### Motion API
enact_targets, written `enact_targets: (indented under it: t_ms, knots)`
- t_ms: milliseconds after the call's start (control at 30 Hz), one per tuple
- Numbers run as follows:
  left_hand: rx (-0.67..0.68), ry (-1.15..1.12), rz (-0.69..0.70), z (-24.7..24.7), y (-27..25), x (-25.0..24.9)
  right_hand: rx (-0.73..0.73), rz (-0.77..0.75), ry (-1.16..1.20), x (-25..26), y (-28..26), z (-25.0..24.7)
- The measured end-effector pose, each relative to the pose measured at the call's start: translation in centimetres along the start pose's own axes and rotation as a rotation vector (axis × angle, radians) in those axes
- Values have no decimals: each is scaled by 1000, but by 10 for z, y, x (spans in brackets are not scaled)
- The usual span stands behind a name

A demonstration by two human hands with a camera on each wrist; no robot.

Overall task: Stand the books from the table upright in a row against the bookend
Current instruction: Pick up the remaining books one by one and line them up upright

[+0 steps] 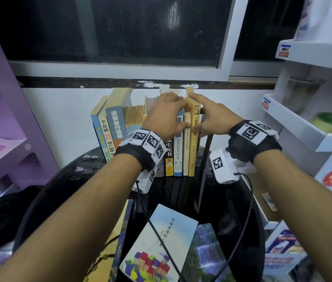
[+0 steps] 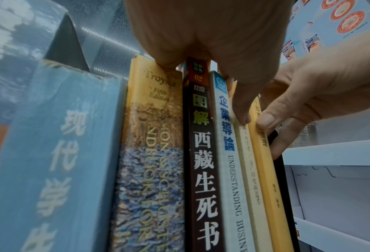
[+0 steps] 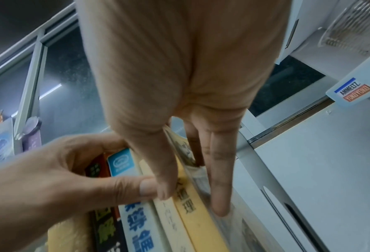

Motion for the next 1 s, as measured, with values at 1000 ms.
enact_targets:
  t_ms: [1000]
  knots:
    - [-50,-5,-14,0,-1,5,-135,-106,-87,-3,10,7]
Point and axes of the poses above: each hand's wrist, its own y-axis towards the middle knuckle, its own z-axis out of the palm, x = y × z, the point moved 8 cm from there along y, towards the middle knuckle, and after that the axes turned 2 degrees about x, right-handed, at the moved point
